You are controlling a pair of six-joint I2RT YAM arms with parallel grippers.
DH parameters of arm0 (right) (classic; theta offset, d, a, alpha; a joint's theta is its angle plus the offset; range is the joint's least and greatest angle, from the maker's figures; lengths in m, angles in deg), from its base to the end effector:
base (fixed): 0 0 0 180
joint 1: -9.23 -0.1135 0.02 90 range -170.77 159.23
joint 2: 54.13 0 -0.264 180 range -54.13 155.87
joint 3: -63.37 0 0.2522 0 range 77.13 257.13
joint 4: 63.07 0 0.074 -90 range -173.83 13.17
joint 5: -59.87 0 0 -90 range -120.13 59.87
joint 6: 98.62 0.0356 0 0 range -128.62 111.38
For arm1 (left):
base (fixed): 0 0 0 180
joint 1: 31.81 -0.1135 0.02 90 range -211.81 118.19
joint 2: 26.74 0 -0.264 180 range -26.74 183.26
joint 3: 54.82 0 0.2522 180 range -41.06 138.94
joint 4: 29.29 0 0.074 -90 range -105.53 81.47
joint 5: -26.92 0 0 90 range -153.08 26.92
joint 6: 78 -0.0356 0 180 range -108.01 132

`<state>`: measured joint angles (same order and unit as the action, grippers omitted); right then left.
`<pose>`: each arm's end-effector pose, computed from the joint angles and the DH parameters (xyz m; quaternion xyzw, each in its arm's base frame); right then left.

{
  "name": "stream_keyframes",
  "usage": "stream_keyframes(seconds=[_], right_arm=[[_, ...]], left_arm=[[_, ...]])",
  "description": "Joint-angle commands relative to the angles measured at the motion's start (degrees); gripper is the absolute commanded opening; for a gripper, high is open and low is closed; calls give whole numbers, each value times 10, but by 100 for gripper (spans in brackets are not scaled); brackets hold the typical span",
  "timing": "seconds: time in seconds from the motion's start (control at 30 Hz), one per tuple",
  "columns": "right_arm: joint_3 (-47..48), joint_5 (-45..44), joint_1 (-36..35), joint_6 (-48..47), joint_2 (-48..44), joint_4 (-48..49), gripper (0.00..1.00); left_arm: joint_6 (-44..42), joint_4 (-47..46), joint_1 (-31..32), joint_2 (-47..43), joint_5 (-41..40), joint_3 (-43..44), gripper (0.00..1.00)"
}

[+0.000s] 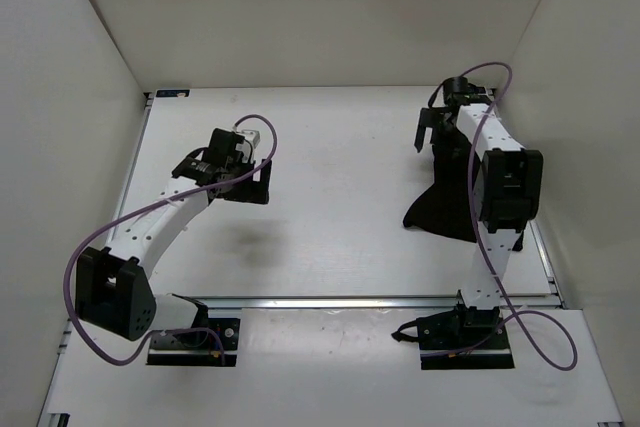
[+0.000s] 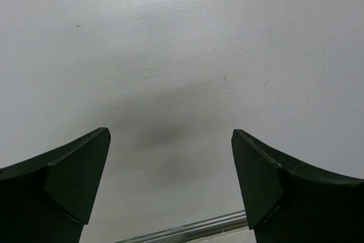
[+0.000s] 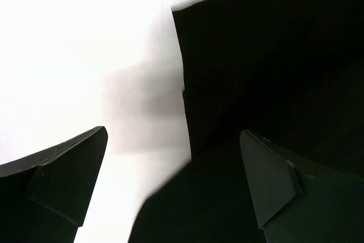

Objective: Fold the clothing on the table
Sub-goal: Grab the skirt from the pile

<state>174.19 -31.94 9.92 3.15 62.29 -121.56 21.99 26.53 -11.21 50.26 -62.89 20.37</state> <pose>0.4363 -0.0064 0.2267 0.1093 0.9683 0.0063 0.2246 0.2540 -0.0956 0.2702 0.0893 0.9562 -0.0751 0.2684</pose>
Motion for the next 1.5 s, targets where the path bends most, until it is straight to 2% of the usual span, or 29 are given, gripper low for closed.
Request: stream_keyframes(seconds=[0.0, 0.1, 0.37, 0.53, 0.6, 0.8, 0.9, 1.0, 1.03, 1.1, 1.13, 1.17, 1.23, 1.33, 1.47], right_arm=[[75, -90, -23, -10, 41, -24, 99], [124, -139, -28, -22, 83, -40, 98], [151, -102, 13, 9, 136, -46, 86], [129, -91, 21, -3, 139, -24, 74], [128, -76, 22, -9, 141, -16, 74], [145, -53, 27, -14, 161, 2, 62], [154, -51, 18, -20, 176, 0, 51], [185, -48, 16, -25, 195, -4, 47], [197, -54, 14, -28, 205, -11, 42], [205, -53, 12, -36, 210, -15, 21], [204, -43, 12, -26, 208, -15, 16], [206, -31, 13, -26, 203, -13, 6], [219, 3, 9, -20, 197, -27, 1], [250, 70, -2, -11, 176, -26, 0], [298, 202, -63, 9, 140, 0, 0]], left_arm=[[-10, -3, -14, -29, 11, -14, 98], [-2, -1, -24, -39, 22, -24, 99], [10, 2, -32, -47, 22, -32, 99], [9, 1, -41, -40, 36, -25, 99], [6, 6, -39, -35, 34, -24, 98], [0, 14, -39, -23, 44, -18, 99], [-3, 21, -39, -15, 38, -13, 99], [-4, 24, -40, -5, 42, -6, 99], [-5, 27, -39, -2, 39, -5, 99], [-4, 26, -38, -3, 44, -5, 99], [-2, 26, -39, -2, 47, -6, 98], [-6, 24, -44, -2, 45, -10, 99], [-1, 20, -43, -9, 44, -17, 99], [5, 4, -50, -14, 60, -23, 99], [12, -22, -56, -13, 74, -24, 99]])
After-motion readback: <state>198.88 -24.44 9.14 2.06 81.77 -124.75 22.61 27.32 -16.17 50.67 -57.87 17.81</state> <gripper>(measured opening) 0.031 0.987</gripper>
